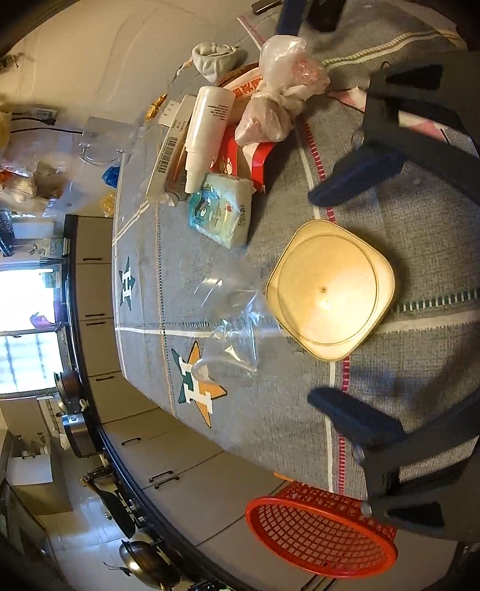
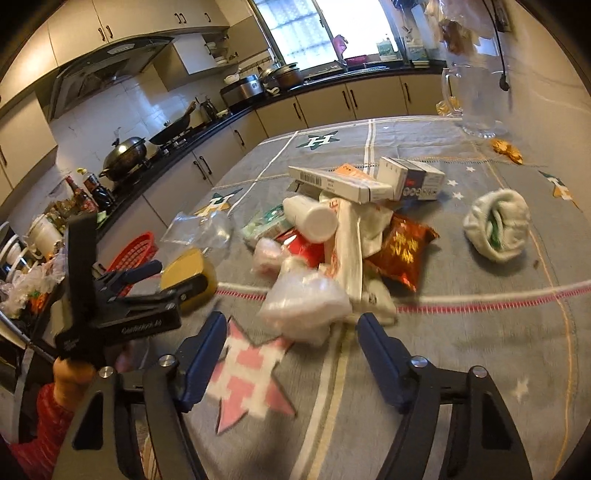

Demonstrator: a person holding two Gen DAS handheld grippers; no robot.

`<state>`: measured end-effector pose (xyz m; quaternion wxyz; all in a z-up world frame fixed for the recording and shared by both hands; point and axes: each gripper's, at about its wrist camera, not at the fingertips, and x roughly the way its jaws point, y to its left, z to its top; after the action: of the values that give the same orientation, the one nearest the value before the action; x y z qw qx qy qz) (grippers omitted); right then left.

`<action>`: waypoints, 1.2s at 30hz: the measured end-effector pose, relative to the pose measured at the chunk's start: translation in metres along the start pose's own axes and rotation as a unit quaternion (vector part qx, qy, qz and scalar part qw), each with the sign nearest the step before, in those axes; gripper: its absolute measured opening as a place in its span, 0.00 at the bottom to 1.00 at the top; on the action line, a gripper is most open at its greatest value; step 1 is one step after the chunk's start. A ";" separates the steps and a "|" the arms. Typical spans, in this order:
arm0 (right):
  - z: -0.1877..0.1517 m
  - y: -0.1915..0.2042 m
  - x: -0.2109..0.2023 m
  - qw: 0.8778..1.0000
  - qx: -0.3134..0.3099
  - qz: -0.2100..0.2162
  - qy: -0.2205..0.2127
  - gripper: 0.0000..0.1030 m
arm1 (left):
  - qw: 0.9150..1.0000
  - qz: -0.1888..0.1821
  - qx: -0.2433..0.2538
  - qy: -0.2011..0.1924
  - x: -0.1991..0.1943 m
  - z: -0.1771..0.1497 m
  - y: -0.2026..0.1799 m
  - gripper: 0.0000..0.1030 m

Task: Collect trash
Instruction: 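Grasp the tan plastic lid with the left tool while the right tool grasps the plastic bag, then carry the tan lid and plastic bag to the red basket and release both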

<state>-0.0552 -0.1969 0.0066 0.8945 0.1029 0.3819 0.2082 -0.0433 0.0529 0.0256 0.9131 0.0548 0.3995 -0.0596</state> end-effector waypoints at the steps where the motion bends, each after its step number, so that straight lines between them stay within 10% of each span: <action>1: 0.004 0.000 0.003 1.000 0.001 -0.003 -0.001 0.71 | 1.000 0.000 0.000 0.005 0.002 0.000 0.000 0.73; 11: 0.012 0.006 0.024 0.998 -0.031 -0.052 0.010 0.36 | 1.000 -0.028 -0.008 0.006 -0.008 -0.009 0.001 0.72; 36: 0.030 0.054 -0.004 0.998 -0.047 0.041 -0.001 0.36 | 0.997 -0.011 -0.053 -0.058 -0.080 -0.008 0.041 0.72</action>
<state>-0.0517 -0.1508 0.0482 0.8896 0.0764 0.3660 0.2622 -0.0965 0.0998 0.0809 0.9357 -0.0016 0.3489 -0.0515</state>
